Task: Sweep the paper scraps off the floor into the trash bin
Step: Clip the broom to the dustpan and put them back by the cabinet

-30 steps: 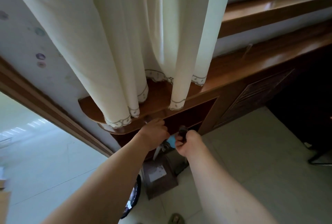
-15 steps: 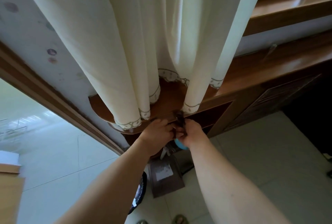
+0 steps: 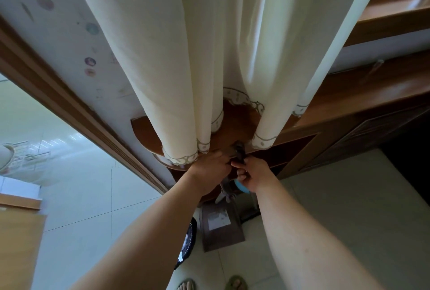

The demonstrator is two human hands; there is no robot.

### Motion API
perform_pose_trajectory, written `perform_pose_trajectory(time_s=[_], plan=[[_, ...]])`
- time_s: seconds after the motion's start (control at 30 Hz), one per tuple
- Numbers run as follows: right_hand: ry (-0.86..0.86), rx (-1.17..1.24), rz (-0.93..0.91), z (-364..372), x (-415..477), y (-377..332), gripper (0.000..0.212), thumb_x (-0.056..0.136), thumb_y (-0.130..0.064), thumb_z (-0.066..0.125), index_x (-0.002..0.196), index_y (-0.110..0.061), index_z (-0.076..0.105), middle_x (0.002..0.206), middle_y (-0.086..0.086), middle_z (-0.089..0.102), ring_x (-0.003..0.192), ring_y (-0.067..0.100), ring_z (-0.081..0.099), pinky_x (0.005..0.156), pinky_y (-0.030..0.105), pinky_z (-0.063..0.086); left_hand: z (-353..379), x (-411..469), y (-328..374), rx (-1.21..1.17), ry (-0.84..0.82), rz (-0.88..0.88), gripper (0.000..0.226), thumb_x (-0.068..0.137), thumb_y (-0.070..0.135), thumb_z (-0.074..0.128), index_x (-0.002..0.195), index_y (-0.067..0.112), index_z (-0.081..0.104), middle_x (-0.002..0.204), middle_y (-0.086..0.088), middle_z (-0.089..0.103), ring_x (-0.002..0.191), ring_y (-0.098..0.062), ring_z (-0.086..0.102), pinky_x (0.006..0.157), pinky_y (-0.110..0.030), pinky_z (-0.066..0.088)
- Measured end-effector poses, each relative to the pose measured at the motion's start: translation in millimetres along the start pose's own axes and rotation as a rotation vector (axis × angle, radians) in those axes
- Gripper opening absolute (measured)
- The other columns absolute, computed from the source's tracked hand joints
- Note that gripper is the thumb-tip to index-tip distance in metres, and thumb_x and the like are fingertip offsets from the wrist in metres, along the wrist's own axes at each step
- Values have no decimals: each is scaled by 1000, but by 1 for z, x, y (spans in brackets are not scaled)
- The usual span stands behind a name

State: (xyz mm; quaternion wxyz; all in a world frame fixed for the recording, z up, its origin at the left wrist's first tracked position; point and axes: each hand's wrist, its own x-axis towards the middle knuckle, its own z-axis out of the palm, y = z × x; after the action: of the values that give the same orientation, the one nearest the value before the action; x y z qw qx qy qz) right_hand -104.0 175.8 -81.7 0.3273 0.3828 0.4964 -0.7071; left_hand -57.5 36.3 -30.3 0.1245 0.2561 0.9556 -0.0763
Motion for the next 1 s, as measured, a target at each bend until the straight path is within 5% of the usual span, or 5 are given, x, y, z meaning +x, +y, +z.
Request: perform_pose_trajectory(time_s=[0.23, 0.4, 0.6, 0.87, 1.0], plan=[[20, -38, -25, -2, -7, -4, 23, 102, -16, 31, 116, -12, 49, 95, 15, 63, 46, 10, 35, 33, 15, 26, 6, -9, -2, -7, 81, 20, 29, 91, 7, 41, 110, 11, 61, 120, -7, 53, 117, -29, 43, 91, -37, 38], [22, -8, -42, -1, -14, -5, 21, 101, -16, 32, 102, -11, 52, 95, 17, 64, 38, 8, 37, 31, 16, 27, 3, -18, -1, 4, 201, 21, 22, 84, 7, 52, 99, 13, 67, 111, -6, 61, 107, -28, 55, 85, -35, 47], [17, 14, -37, 2, -23, -7, 24, 101, -16, 32, 91, -10, 53, 96, 17, 63, 38, 8, 37, 31, 15, 27, -7, -26, 1, 16, 249, 46, 18, 54, 16, 81, 67, 25, 72, 79, 6, 69, 74, -15, 66, 62, -21, 52], [7, -19, -39, 4, -36, -12, 27, 102, -17, 31, 86, -9, 52, 90, 15, 60, 41, 7, 32, 31, 15, 25, -5, -30, 7, 60, 306, 25, 22, 60, 20, 78, 80, 26, 76, 81, 9, 70, 73, -11, 67, 66, -20, 53], [17, -16, -53, 1, -38, -12, 23, 101, -16, 33, 88, -9, 52, 90, 17, 63, 35, 7, 36, 31, 16, 26, -3, -30, 8, -4, 247, -31, 33, 85, 10, 54, 115, 15, 66, 112, -2, 65, 102, -22, 61, 88, -30, 49]])
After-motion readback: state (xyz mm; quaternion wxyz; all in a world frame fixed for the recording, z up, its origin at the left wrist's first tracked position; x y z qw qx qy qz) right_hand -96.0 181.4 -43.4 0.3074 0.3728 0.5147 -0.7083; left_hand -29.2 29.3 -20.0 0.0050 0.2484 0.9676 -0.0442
